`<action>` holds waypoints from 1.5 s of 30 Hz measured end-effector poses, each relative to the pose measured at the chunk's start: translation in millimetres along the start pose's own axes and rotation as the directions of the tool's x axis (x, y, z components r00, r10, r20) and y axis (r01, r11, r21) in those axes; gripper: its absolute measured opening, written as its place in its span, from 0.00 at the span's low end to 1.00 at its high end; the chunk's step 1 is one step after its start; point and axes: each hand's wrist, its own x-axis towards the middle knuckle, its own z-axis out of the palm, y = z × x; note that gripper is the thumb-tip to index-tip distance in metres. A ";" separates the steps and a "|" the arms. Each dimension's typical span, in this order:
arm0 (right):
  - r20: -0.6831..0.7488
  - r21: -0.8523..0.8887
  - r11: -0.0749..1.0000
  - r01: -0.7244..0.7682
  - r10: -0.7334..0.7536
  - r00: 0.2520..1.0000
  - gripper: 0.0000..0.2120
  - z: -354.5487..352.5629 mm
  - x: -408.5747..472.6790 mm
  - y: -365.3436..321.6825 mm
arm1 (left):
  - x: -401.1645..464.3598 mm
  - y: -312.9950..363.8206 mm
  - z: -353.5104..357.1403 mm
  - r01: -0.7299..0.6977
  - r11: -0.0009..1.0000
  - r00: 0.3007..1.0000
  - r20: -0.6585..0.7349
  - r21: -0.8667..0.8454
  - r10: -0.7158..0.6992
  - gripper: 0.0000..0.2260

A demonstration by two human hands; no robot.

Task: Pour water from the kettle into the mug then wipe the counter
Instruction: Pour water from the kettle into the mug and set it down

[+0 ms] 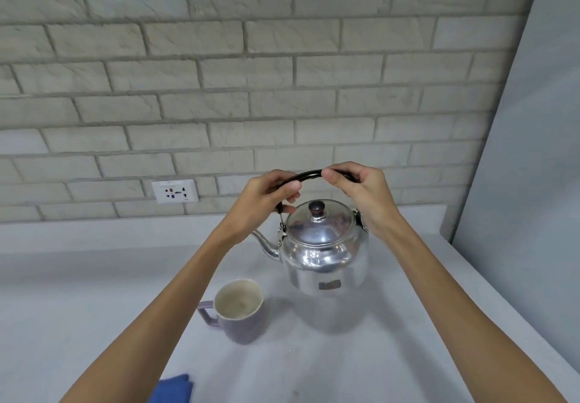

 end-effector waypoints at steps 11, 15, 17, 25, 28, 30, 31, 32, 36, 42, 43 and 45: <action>0.094 -0.075 0.994 -0.085 0.092 0.991 0.02 11.8 -30.9 17.4 | -63.1 -65.7 -49.2 0.131 0.933 0.981 0.091 0.334 -0.170 0.34; 0.114 -0.112 0.989 -0.100 0.113 0.987 0.03 15.2 -32.6 21.5 | -94.0 -111.2 -71.0 0.295 0.837 0.928 0.071 0.462 -0.366 0.45; 0.124 -0.137 0.985 -0.107 0.125 0.984 0.03 16.6 -32.4 24.2 | -105.9 -127.9 -74.7 0.367 0.804 0.885 0.091 0.468 -0.457 0.47; 0.178 -0.251 0.959 -0.130 0.178 0.968 0.04 27.6 -31.2 29.1 | -124.2 -160.8 -65.6 0.402 0.790 0.876 0.058 0.463 -0.479 0.54; 0.199 -0.301 0.946 -0.123 0.189 0.962 0.04 30.2 -30.5 28.1 | -124.9 -163.7 -62.0 0.398 0.802 0.889 0.030 0.445 -0.457 0.50; 0.215 -0.325 0.938 -0.117 0.194 0.957 0.05 31.6 -29.6 25.8 | -125.8 -165.6 -61.0 0.393 0.812 0.897 0.013 0.431 -0.441 0.49; 0.223 -0.336 0.935 -0.115 0.197 0.955 0.05 32.3 -29.1 24.6 | -126.3 -166.6 -60.8 0.394 0.817 0.900 0.005 0.421 -0.437 0.48; 0.230 -0.346 0.931 -0.115 0.203 0.952 0.05 33.1 -28.4 23.5 | -126.7 -167.5 -60.2 0.396 0.821 0.901 -0.003 0.412 -0.434 0.48; 0.236 -0.382 0.916 -0.123 0.226 0.945 0.06 34.1 -24.4 18.7 | -128.5 -170.5 -57.3 0.397 0.827 0.906 -0.025 0.397 -0.422 0.48; 0.250 -0.407 0.907 -0.111 0.227 0.941 0.07 30.6 -23.0 11.7 | -129.0 -172.8 -57.3 0.395 0.829 0.907 -0.027 0.395 -0.419 0.48; 0.252 -0.411 0.905 -0.109 0.227 0.941 0.07 30.2 -22.9 11.1 | -129.1 -173.1 -57.5 0.394 0.831 0.908 -0.026 0.393 -0.418 0.48; 0.254 -0.416 0.903 -0.108 0.229 0.940 0.07 29.6 -22.9 10.2 | -129.4 -173.4 -57.7 0.393 0.832 0.909 -0.027 0.391 -0.416 0.48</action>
